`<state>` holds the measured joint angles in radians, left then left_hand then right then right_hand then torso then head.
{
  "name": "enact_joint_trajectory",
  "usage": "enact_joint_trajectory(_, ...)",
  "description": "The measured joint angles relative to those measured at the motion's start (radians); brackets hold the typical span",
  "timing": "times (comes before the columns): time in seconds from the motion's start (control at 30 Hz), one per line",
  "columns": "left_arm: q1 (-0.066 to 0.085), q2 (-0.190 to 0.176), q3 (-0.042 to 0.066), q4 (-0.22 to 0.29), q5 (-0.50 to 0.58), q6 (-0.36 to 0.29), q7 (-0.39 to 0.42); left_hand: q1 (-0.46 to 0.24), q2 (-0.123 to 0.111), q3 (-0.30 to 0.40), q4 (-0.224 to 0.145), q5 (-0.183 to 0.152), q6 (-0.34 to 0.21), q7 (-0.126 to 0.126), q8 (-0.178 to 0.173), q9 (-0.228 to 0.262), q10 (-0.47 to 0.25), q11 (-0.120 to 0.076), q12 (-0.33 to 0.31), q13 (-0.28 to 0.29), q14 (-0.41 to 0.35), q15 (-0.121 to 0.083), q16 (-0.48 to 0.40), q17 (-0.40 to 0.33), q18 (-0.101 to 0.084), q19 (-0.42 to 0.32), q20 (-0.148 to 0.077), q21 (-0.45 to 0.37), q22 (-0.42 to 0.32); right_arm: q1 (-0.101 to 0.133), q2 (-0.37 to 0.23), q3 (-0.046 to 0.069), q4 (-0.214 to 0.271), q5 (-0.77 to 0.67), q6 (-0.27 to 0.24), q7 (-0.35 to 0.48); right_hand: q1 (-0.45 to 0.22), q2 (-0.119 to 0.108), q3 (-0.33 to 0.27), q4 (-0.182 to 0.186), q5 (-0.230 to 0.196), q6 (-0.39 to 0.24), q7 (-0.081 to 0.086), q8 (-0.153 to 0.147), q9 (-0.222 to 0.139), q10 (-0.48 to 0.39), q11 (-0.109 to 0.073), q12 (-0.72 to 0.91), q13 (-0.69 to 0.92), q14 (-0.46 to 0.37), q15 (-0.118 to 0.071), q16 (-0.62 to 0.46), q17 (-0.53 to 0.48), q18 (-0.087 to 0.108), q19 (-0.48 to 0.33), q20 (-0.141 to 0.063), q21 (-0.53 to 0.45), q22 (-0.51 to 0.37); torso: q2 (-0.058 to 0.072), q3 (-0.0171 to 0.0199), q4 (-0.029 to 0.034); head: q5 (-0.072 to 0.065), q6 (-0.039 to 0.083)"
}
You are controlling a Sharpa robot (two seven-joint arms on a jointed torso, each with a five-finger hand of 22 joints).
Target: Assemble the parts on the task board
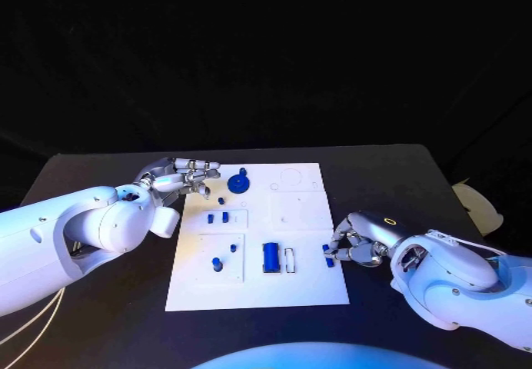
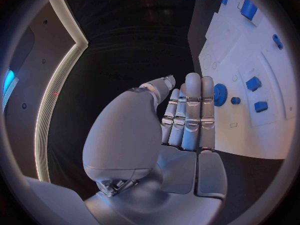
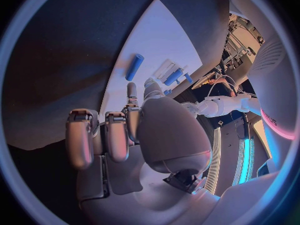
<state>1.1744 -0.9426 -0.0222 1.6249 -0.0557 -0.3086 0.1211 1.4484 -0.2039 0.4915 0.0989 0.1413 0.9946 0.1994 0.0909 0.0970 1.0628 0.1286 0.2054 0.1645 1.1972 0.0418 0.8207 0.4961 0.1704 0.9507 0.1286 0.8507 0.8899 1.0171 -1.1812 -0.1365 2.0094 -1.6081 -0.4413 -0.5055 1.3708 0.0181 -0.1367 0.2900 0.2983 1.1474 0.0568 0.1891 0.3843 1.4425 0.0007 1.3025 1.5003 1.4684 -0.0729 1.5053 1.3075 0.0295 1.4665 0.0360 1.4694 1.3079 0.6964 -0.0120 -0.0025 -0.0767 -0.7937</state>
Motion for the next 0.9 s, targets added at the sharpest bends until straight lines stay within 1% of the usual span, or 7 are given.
enact_joint_trajectory(0.13,0.0,-0.001,0.0,0.0,0.0,0.002,0.0,0.006,0.006,0.0,0.0,0.0,0.0,0.0,0.007,-0.001,-0.004,-0.004,0.01,0.0,0.0,0.0,0.0,-0.002,0.0,0.0,0.0,0.0,-0.001,-0.012,0.016,0.0,-0.011,-0.016,0.005,-0.012,-0.003,-0.003,-0.003,0.003,0.006,0.0,0.0,0.0,-0.001,0.0,0.0,-0.001,-0.007,0.0,0.0,0.004,0.0,0.0,0.0,0.0,0.0,0.0,0.0,0.0,0.0,0.001,-0.001)
enact_joint_trajectory(0.27,0.0,-0.001,0.0,0.001,0.0,0.003,0.0,0.006,0.006,0.0,0.0,0.0,0.0,0.0,0.007,-0.001,-0.004,-0.004,0.01,0.0,0.0,0.0,0.0,-0.002,0.0,0.0,0.0,0.0,-0.001,-0.02,0.027,0.0,-0.024,-0.03,0.011,-0.021,-0.007,-0.007,-0.003,0.003,0.006,0.0,0.0,0.0,-0.001,0.004,-0.004,-0.001,-0.013,0.0,0.0,0.004,0.0,0.0,0.0,0.0,0.004,0.0,0.0,0.0001,0.0002,0.002,-0.002)
enact_joint_trajectory(0.37,0.0,-0.001,0.0,0.001,0.0,0.004,0.0,0.006,0.006,0.0,0.0,0.0,0.0,0.0,0.007,-0.001,-0.004,-0.004,0.01,0.0,0.0,0.0,0.0,-0.002,0.0,0.0,0.0,0.0,-0.001,-0.023,0.034,0.0,-0.031,-0.038,0.016,-0.026,-0.007,-0.007,-0.006,0.0,0.006,0.003,-0.003,0.0,-0.001,0.004,-0.004,-0.001,-0.013,0.0,0.0,0.004,0.0,0.0,0.0,0.0,0.004,0.0,0.0,0.0,-0.0003,0.003,-0.003)
enact_joint_trajectory(0.6,0.0,-0.002,0.0,0.002,0.0,0.006,0.0,0.006,0.006,0.0,0.0,0.0,0.0,0.0,0.007,-0.001,-0.003,-0.004,0.01,0.0,0.0,0.0,0.0,-0.002,0.0,0.0,0.0,0.0,-0.001,-0.026,0.041,0.0,-0.043,-0.056,0.028,-0.035,-0.012,-0.002,-0.008,0.003,0.006,0.003,-0.003,0.0,-0.001,0.004,-0.004,-0.001,-0.012,0.0,0.0,0.004,0.0,0.0,0.0,0.0,0.004,0.0,0.0,-0.0005,-0.0006,0.004,-0.005)
enact_joint_trajectory(0.73,0.0,-0.002,0.0,0.002,0.0,0.007,-0.001,0.006,0.006,0.0,0.0,0.0,0.0,0.0,0.007,-0.001,-0.003,-0.004,0.01,0.0,0.0,0.0,0.0,-0.002,0.0,0.0,0.0,0.0,-0.001,-0.028,0.051,0.0,-0.051,-0.066,0.037,-0.039,-0.018,-0.008,-0.009,0.001,0.006,0.01,-0.003,0.0,-0.001,0.006,-0.006,-0.007,-0.013,0.0,0.0,0.004,0.0,0.0,0.0,0.0,0.004,0.0,0.0,-0.0009,-0.0003,0.004,-0.005)
enact_joint_trajectory(0.87,0.0,-0.002,0.0,0.003,0.0,0.009,-0.001,0.006,0.006,0.0,0.0,0.0,0.0,0.0,0.007,-0.001,-0.003,-0.004,0.01,0.0,0.0,0.0,0.0,-0.002,0.0,0.0,0.0,-0.005,-0.001,-0.034,0.067,0.002,-0.06,-0.077,0.041,-0.042,-0.018,-0.008,-0.014,0.003,0.006,0.011,-0.003,0.003,0.001,0.006,-0.006,-0.009,-0.013,0.0,0.0,0.004,0.0,0.0,0.0,0.0,0.004,0.0,0.0,-0.0012,0.0,0.004,-0.005)
enact_joint_trajectory(0.9,0.0,-0.002,0.0,0.003,0.0,0.009,-0.001,0.006,0.006,0.0,0.0,0.0,0.0,0.0,0.007,-0.001,-0.003,-0.004,0.01,0.0,0.0,0.0,0.0,-0.002,0.0,0.0,0.0,-0.005,-0.001,-0.035,0.072,0.003,-0.062,-0.08,0.041,-0.043,-0.024,-0.013,-0.014,0.003,0.006,0.012,-0.004,0.004,0.001,0.008,-0.008,-0.01,-0.019,0.0,0.0,0.004,0.0,0.0,0.0,0.0,0.004,0.0,0.0,-0.0013,0.0,0.004,-0.005)
